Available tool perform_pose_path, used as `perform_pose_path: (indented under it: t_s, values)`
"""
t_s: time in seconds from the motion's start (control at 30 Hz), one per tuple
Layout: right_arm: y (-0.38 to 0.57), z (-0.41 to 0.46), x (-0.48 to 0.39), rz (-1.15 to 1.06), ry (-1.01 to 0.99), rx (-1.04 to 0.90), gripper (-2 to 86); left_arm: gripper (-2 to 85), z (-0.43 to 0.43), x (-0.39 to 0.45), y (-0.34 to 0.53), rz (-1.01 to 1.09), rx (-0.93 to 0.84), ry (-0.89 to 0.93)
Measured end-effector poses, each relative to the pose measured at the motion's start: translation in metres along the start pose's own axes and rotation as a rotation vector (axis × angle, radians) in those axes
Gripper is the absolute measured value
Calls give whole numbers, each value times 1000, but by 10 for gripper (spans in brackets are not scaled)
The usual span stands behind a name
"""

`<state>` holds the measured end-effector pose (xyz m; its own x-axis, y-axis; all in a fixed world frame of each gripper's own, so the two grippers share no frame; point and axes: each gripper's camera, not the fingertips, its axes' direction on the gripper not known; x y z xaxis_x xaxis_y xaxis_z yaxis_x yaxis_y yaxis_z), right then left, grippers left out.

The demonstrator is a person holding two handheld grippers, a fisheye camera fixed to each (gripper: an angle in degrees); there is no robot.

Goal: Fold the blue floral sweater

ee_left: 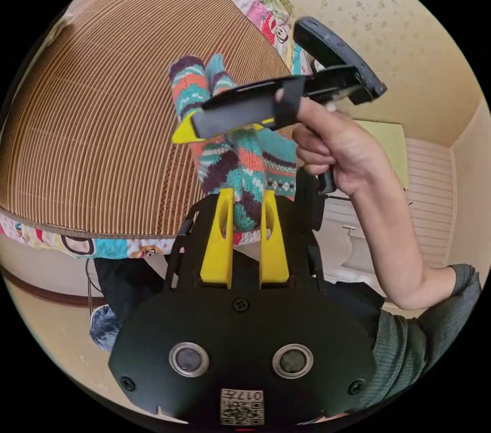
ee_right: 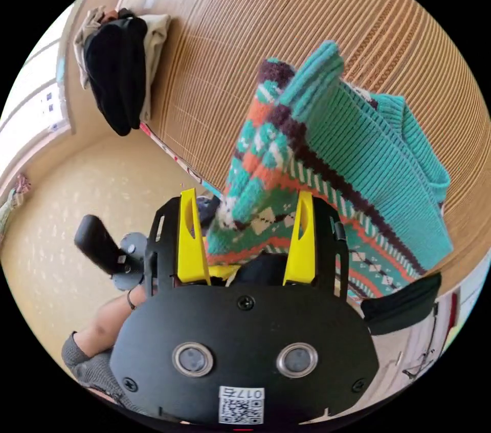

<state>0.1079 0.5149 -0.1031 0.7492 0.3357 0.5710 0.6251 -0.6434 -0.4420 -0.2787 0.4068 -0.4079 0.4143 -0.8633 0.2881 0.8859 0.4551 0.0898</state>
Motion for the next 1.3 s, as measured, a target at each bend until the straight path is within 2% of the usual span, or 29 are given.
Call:
perform_pose_path:
  t_s: [0.03,0.1,0.17,0.2,0.23,0.37,0.47,0.6,0.73,0.8,0.9,1.1,1.2,1.3]
  values:
    - [-6,5,-5,-1,54,-27,230,82,5,6,-3,9,8,4]
    - [-21,33,-20,-25,291,-173,171,83,11,11,-6,28,4,-21]
    - [-18,44,-30,-106,421,-201,132,90,16,8,-3,69,-19,-56]
    - [-10,41,-26,-138,420,-182,115,95,14,6,0,82,-17,-48]
    - [-4,36,-22,-149,388,-157,110,107,9,2,5,113,-16,-14]
    - [81,-10,52,-259,50,128,93,157,-4,-43,26,149,-66,115]
    - [177,-27,133,-343,-146,349,90,141,4,-111,40,-15,-116,153]
    - [302,-17,266,-270,-328,594,89,137,18,-166,50,-128,-128,166]
    - [365,32,368,-60,-448,657,96,146,55,-172,29,-106,-207,129]
    - [389,80,422,192,-520,619,115,155,75,-162,13,-69,-242,126]
    - [419,121,443,368,-446,554,126,163,111,-137,-18,4,-301,120]
    - [486,104,442,365,-514,838,173,194,170,-107,-94,79,-324,133]
    - [487,107,463,401,-633,851,251,216,197,-112,-135,83,-318,115]
    - [457,134,474,381,-746,773,274,240,228,-127,-168,74,-336,83]
